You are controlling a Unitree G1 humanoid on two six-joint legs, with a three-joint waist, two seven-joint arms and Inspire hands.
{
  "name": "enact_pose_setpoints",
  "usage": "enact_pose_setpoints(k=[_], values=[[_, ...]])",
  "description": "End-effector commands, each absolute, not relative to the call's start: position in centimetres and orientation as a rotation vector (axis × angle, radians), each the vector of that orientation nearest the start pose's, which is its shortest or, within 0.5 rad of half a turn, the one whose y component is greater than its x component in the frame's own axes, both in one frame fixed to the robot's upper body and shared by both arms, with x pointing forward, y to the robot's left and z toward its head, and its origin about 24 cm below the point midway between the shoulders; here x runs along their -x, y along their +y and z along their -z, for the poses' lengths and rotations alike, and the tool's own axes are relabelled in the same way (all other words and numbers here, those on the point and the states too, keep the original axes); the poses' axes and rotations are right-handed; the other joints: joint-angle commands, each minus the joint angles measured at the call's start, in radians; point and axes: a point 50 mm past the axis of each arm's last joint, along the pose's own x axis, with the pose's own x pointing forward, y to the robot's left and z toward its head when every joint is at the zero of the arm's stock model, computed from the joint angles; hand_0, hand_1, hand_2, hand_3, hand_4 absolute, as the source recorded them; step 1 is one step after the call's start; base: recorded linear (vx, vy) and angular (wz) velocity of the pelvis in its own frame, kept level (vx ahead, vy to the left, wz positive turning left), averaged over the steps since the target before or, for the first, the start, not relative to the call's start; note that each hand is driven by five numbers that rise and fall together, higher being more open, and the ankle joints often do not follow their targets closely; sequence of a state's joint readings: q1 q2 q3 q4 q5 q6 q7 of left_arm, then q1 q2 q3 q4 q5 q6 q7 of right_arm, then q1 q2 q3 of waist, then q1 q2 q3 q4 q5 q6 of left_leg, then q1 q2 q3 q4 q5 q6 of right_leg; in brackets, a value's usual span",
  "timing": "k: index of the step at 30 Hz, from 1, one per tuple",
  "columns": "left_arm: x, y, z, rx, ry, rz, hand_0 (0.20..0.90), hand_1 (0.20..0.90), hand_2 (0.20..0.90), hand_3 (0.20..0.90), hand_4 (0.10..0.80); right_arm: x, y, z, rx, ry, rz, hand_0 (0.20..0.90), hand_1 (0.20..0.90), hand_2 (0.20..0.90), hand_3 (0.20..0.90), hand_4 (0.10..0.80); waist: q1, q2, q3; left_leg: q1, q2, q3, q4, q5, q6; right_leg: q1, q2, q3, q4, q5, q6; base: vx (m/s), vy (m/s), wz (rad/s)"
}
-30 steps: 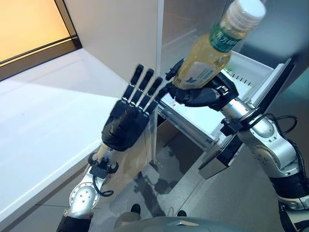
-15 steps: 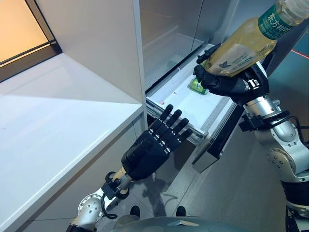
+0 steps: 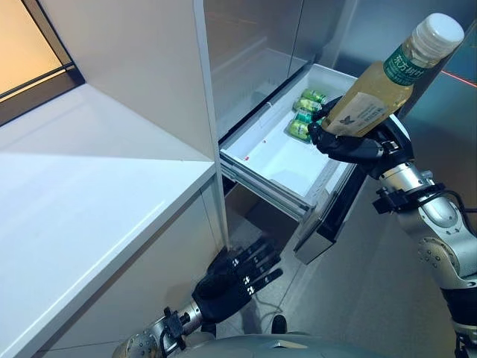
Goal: Put drinks into fridge and close the fridge
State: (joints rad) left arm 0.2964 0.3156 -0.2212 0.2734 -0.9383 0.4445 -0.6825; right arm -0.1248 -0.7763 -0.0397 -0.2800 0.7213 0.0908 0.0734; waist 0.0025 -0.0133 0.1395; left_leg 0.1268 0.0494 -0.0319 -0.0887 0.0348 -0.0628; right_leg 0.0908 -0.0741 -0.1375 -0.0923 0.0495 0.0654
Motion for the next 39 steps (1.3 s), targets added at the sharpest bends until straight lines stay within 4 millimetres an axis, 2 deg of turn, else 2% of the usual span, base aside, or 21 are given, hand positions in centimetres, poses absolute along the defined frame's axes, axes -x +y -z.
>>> enact_pose_setpoints(k=[1,4,5,6,8,10,13,16,27,34,39], values=[[-14.0,17.1,6.8,0.719,0.68,0.54,0.9,0.9,0.9,0.9,0.8,-25.8,-24.8,-26.0,0.175,-0.622,-0.196,0.3,0.3,0.3,0.2,0.1,0.012,-0.036,-0.089,-0.013,-0.093,0.05,0.001,-0.05,0.085,0.004,0.05,0.028,0.015,0.003,-0.002,0.0,0.0,0.0],[-14.8,19.2,7.4,0.371,0.699,0.474,0.9,0.9,0.9,0.9,0.8,-26.7,-25.3,-25.5,0.237,-0.55,-0.167,0.3,0.3,0.3,0.2,0.1,0.016,-0.039,-0.086,-0.014,-0.094,0.051,0.001,-0.045,0.086,0.004,0.05,0.023,0.017,0.003,-0.002,0.05,0.006,-0.01],[-14.8,19.5,7.7,0.316,0.718,0.458,0.9,0.9,0.9,0.9,0.8,-27.0,-25.5,-25.3,0.255,-0.531,-0.153,0.3,0.3,0.3,0.2,0.1,0.017,-0.04,-0.085,-0.014,-0.094,0.053,0.001,-0.043,0.085,0.004,0.05,0.022,0.017,0.003,-0.001,0.055,0.004,0.0],[-14.6,19.6,8.0,0.305,0.736,0.452,0.9,0.9,0.9,0.9,0.8,-27.2,-25.7,-25.1,0.255,-0.515,-0.149,0.3,0.3,0.3,0.2,0.1,0.018,-0.04,-0.084,-0.014,-0.094,0.054,0.001,-0.043,0.086,0.004,0.05,0.022,0.017,0.003,-0.001,0.063,0.002,0.0],[-14.1,20.2,9.1,0.168,0.778,0.435,0.9,0.9,0.9,0.9,0.8,-28.1,-26.4,-24.5,0.293,-0.465,-0.103,0.3,0.3,0.3,0.2,0.1,0.021,-0.045,-0.081,-0.011,-0.093,0.06,0.002,-0.042,0.086,0.005,0.051,0.018,0.02,0.003,-0.001,0.072,-0.001,0.0],[-13.4,20.5,10.2,0.144,0.831,0.395,0.9,0.9,0.9,0.9,0.8,-28.7,-26.9,-24.2,0.321,-0.433,-0.079,0.3,0.3,0.3,0.2,0.1,0.024,-0.051,-0.077,-0.012,-0.093,0.061,0.004,-0.042,0.087,0.004,0.053,0.02,0.022,0.002,-0.003,0.063,-0.014,0.0],[-12.7,21.0,11.1,0.085,0.865,0.319,0.9,0.9,0.9,0.9,0.8,-29.3,-27.4,-24.0,0.339,-0.408,-0.052,0.3,0.3,0.3,0.2,0.1,0.029,-0.056,-0.073,-0.01,-0.093,0.063,0.003,-0.044,0.088,0.004,0.055,0.021,0.024,0.0,-0.002,0.073,-0.019,-0.01],[-11.7,22.1,12.0,-0.056,0.888,0.257,0.9,0.9,0.9,0.9,0.8,-30.0,-28.0,-24.1,0.4,-0.386,-0.012,0.3,0.3,0.3,0.2,0.1,0.04,-0.066,-0.064,-0.01,-0.093,0.064,0.005,-0.045,0.088,0.007,0.056,0.019,0.025,-0.001,-0.003,0.066,-0.021,-0.03],[-8.4,24.6,13.6,-0.097,0.92,0.002,0.9,0.9,0.9,0.9,0.8,-31.8,-29.0,-25.4,0.534,-0.339,0.006,0.3,0.3,0.3,0.2,0.1,0.088,-0.107,-0.052,-0.01,-0.085,0.065,0.004,-0.046,0.083,0.016,0.064,0.005,0.021,-0.003,-0.009,0.08,-0.024,-0.03],[-7.3,26.4,13.8,-0.122,0.937,-0.106,0.9,0.9,0.9,0.9,0.8,-33.4,-28.8,-26.7,0.613,-0.296,-0.011,0.3,0.3,0.3,0.2,0.1,0.125,-0.146,-0.044,-0.018,-0.082,0.041,0.006,-0.047,0.08,0.019,0.075,0.002,0.018,-0.005,-0.014,0.087,-0.059,0.02],[-7.0,27.1,13.6,-0.147,0.94,-0.124,0.9,0.9,0.9,0.9,0.8,-34.5,-28.5,-26.8,0.67,-0.223,-0.031,0.3,0.3,0.3,0.2,0.1,0.16,-0.175,-0.032,-0.029,-0.079,0.016,0.007,-0.045,0.078,0.02,0.08,-0.01,0.015,-0.004,-0.015,0.056,-0.066,0.06]])
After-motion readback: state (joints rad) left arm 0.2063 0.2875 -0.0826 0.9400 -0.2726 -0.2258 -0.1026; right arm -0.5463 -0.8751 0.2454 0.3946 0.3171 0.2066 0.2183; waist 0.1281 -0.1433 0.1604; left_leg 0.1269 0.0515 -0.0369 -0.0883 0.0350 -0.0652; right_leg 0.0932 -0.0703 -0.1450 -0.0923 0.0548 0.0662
